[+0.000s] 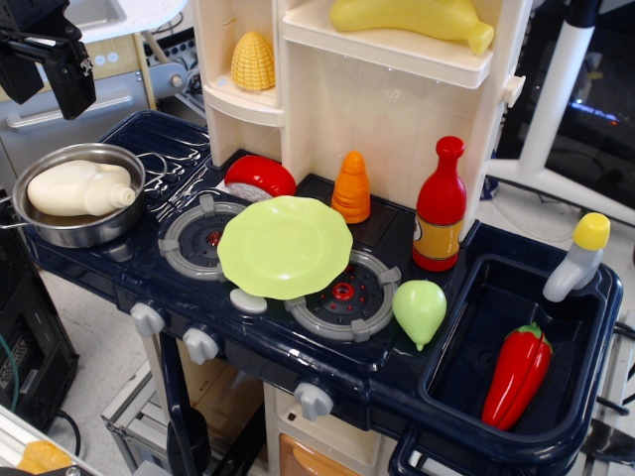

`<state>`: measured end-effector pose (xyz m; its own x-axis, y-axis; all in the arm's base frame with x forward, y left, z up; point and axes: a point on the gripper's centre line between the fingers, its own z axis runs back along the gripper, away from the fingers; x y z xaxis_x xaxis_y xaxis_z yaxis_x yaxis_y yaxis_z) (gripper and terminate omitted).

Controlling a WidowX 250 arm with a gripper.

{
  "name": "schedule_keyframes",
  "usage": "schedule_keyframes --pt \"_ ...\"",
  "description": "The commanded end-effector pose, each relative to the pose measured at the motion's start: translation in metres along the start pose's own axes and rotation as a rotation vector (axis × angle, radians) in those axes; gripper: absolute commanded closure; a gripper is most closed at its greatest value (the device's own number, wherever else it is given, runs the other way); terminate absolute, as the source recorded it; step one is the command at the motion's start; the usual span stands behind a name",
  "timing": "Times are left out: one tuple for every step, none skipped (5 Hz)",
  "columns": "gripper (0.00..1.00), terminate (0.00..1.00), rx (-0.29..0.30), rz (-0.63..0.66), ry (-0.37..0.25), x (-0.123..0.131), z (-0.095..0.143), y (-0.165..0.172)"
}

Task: Put pear on plate

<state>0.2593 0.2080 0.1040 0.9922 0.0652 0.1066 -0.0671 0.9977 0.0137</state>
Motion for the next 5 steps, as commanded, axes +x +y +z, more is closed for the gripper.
schedule_keyframes --pt "0.0 0.0 0.0 0.0 0.0 0.0 0.0 0.0" --pt "0.0 0.0 0.009 0.024 0.036 0.005 0.032 -0.047" --pt "0.0 0.0 0.027 0.087 0.055 0.001 0.06 -0.096" --pt "0.0 0.0 0.038 0.164 0.038 0.002 0.069 -0.146" --pt "0.0 0.0 0.032 0.247 0.026 0.003 0.068 -0.196"
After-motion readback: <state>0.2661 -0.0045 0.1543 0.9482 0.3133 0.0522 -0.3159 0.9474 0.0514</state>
